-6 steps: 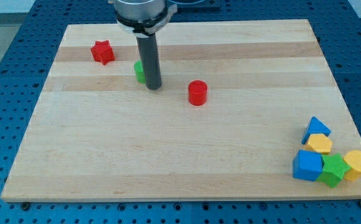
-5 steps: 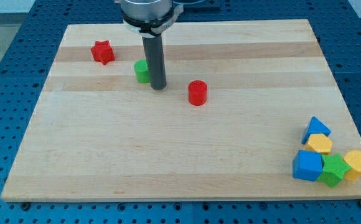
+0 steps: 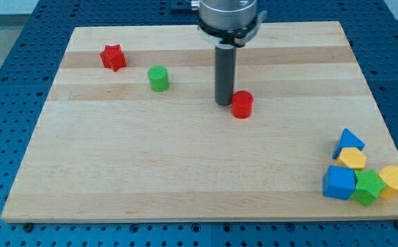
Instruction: Push the red circle into the yellow hexagon
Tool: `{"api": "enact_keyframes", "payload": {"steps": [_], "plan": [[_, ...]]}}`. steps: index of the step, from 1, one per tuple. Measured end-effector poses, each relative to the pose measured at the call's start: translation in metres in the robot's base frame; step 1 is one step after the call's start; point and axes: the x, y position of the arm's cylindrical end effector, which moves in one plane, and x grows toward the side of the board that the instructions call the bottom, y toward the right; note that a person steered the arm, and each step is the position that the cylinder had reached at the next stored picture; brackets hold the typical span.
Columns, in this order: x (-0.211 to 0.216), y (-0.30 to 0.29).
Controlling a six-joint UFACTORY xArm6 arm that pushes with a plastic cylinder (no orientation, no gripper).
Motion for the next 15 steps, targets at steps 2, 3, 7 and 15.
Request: {"api": "enact_keyframes", "payload": {"steps": [2,3,7,15], "plan": [[0.022,0.057],[0.044,0.061],[0.125,0.092],[0.103,0.118]]}}
